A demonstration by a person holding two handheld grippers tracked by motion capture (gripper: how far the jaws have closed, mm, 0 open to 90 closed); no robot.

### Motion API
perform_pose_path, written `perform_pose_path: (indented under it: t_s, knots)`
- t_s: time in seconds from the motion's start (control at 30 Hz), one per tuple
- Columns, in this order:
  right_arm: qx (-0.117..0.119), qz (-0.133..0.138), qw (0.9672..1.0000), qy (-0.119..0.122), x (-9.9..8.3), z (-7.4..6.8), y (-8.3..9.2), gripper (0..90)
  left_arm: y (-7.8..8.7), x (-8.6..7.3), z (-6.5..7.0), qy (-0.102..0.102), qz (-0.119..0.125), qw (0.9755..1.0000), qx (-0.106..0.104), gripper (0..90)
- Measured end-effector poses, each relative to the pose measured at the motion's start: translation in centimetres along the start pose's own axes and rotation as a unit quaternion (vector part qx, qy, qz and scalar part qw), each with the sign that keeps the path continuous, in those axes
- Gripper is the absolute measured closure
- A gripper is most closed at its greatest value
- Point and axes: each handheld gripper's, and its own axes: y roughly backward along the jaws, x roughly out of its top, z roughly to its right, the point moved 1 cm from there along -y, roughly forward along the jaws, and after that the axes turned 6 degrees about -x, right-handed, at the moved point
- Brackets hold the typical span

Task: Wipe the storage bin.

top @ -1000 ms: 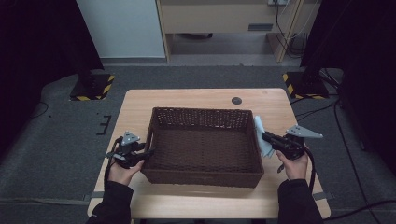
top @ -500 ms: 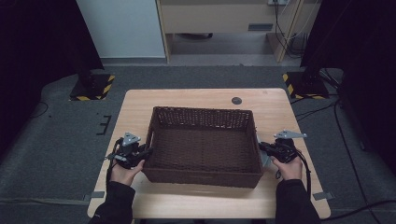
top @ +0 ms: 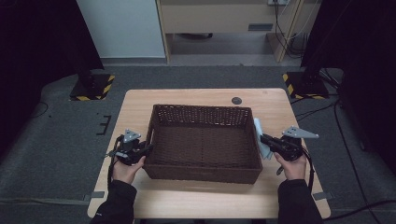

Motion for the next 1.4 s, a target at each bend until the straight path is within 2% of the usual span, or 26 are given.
perform_pose_path:
  t_s: [0.03,0.07,0.1,0.17,0.33,0.37,0.43,0.47,0.5,0.53,0.57,0.6,0.67,0.77,0.87,0.9,0.97,1.0,1.07,1.13,1.2,1.23,1.3,1.37,1.4]
  knots:
    - [-0.002,-0.018,0.9998,0.003,-0.3,0.1,-0.3,84.6,0.0,0.0,0.0,-0.002,0.001,1.0,0.002,66.5]
    - [-0.002,-0.018,0.9998,0.003,-0.3,0.1,-0.3,84.6,0.0,0.0,0.0,-0.002,0.001,1.0,0.002,65.6]
    - [-0.006,-0.042,0.9991,0.0,-1.0,0.3,-1.1,84.6,0.0,0.0,0.0,-0.005,0.002,1.0,0.003,65.0]
    - [-0.007,-0.068,0.9976,-0.002,-1.6,0.4,-1.7,84.5,0.1,-0.1,0.1,-0.013,0.005,0.9999,0.009,61.8]
    - [-0.004,-0.107,0.9943,0.006,-2.5,0.3,-2.8,84.5,0.4,-0.2,0.0,-0.012,0.011,0.9998,0.013,55.1]
    - [-0.005,-0.107,0.9942,0.012,-2.5,0.3,-2.8,84.5,0.5,-0.2,0.0,-0.009,0.012,0.9999,0.008,51.2]
    - [-0.006,-0.098,0.9951,0.01,-2.2,0.2,-2.6,84.5,0.9,-0.2,0.0,-0.011,0.016,0.9998,-0.004,50.5]
    - [-0.007,-0.085,0.9963,0.009,-1.9,0.3,-2.2,84.5,1.1,-0.2,0.0,-0.014,0.016,0.9997,-0.008,50.1]
    - [-0.005,-0.04,0.9992,0.002,-1.0,0.3,-1.0,84.5,1.3,-0.3,0.2,-0.021,0.011,0.9995,-0.021,50.2]
    - [-0.002,-0.016,0.9999,-0.003,-0.5,0.2,-0.3,84.5,1.3,-0.3,0.2,-0.021,0.011,0.9995,-0.021,50.6]
    - [-0.002,-0.016,0.9999,-0.003,-0.5,0.2,-0.3,84.5,1.3,-0.4,0.3,-0.027,0.006,0.9994,-0.023,50.6]
    - [0.007,0.014,0.9999,-0.005,0.2,0.0,0.8,84.5,1.2,-0.5,0.3,-0.03,0.003,0.9992,-0.025,52.3]
    - [0.011,0.019,0.9998,-0.005,0.3,-0.1,1.1,84.4,1.1,-0.5,0.4,-0.03,-0.002,0.9991,-0.028,54.6]
    - [0.013,0.001,0.9999,0.004,-0.2,-0.4,0.9,84.4,0.9,-0.7,0.3,-0.031,-0.009,0.9992,-0.026,58.5]
    - [0.008,-0.047,0.9989,0.002,-1.3,-0.4,-0.3,84.4,0.8,-0.8,0.1,-0.02,-0.008,0.9992,-0.035,60.3]
    - [0.008,-0.047,0.9989,0.002,-1.3,-0.4,-0.3,84.4,0.8,-0.8,0.1,-0.021,-0.008,0.9992,-0.033,60.3]
    - [0.006,-0.068,0.9977,0.003,-2.0,-0.5,-0.7,84.5,0.8,-0.7,0.2,-0.023,-0.01,0.9993,-0.027,61.4]
    - [0.004,-0.083,0.9965,0.007,-2.6,-0.5,-1.0,84.5,0.8,-0.7,0.3,-0.017,-0.007,0.9995,-0.025,62.4]
    - [0.002,-0.096,0.9954,0.006,-3.1,-0.7,-1.2,84.5,0.8,-0.7,0.3,-0.016,-0.007,0.9996,-0.021,63.2]
    - [0.003,-0.096,0.9954,0.009,-3.1,-0.8,-1.2,84.5,0.8,-0.7,0.4,-0.013,-0.008,0.9997,-0.02,63.9]
    - [0.004,-0.088,0.9961,0.005,-2.9,-0.9,-1.0,84.5,0.8,-0.7,0.4,-0.013,-0.008,0.9997,-0.019,64.2]
    - [0.004,-0.061,0.9982,0.002,-2.2,-0.8,-0.4,84.5,0.8,-0.7,0.4,-0.012,-0.008,0.9997,-0.019,64.3]
    - [0.009,-0.014,0.9998,-0.003,-1.3,-0.8,0.6,84.5,0.8,-0.7,0.4,-0.007,-0.005,0.9998,-0.018,64.6]
    - [0.013,0.022,0.9996,-0.007,-0.5,-0.9,1.8,84.5,0.8,-0.7,0.4,-0.004,-0.006,0.9998,-0.017,65.0]
    - [0.018,0.031,0.9993,-0.006,-0.2,-0.9,2.2,84.5,0.8,-0.7,0.4,-0.003,-0.005,0.9999,-0.015,65.2]
